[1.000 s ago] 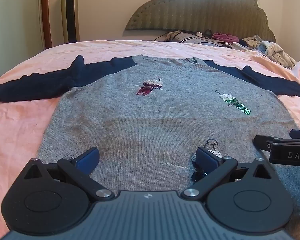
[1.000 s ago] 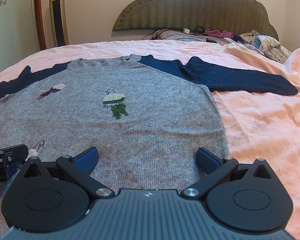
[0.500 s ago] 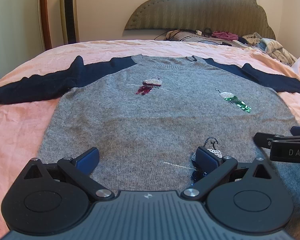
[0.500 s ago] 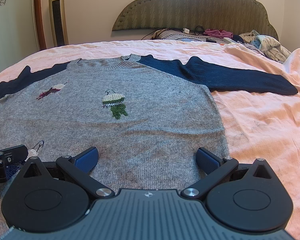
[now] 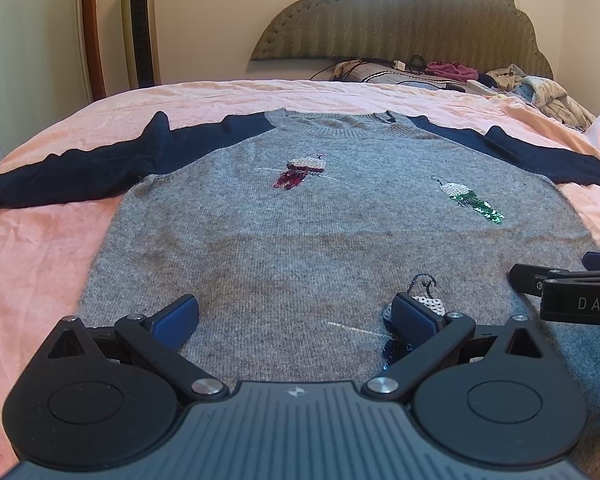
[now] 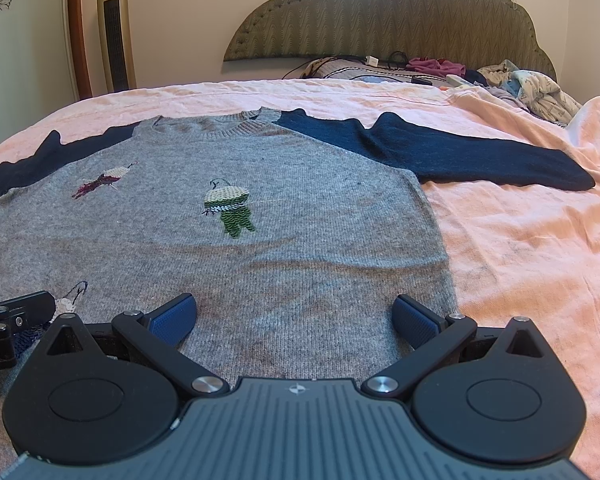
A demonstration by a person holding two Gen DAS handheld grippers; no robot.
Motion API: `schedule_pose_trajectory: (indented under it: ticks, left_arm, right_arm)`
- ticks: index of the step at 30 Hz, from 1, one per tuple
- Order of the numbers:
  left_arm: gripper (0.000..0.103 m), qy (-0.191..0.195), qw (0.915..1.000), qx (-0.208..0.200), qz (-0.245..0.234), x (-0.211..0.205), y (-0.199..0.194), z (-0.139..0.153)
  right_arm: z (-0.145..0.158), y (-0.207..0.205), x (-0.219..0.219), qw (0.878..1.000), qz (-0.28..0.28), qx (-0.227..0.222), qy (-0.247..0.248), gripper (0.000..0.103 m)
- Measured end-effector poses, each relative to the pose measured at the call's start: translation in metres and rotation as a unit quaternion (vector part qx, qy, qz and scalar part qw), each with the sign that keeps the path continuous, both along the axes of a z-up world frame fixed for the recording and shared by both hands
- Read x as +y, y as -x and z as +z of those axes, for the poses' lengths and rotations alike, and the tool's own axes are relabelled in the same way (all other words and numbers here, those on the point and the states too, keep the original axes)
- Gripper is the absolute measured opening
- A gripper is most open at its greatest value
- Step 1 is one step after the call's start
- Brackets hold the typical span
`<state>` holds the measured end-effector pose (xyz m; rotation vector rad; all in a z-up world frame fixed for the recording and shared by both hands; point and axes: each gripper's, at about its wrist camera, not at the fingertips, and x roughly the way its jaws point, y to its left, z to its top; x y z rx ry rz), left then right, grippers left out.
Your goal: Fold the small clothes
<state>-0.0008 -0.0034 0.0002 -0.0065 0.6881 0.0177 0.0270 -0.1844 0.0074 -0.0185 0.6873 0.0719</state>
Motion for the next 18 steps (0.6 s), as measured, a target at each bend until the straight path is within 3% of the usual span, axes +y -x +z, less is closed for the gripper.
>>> schedule_pose_trajectory:
  ticks: [18]
  left_arm:
    - [0.103,0.001,1.0,-0.001,0.001,0.0005,-0.0005,-0.0003]
  right_arm:
    - [0.0,0.0001,0.0011,1.0,0.002,0.001,0.001,0.103]
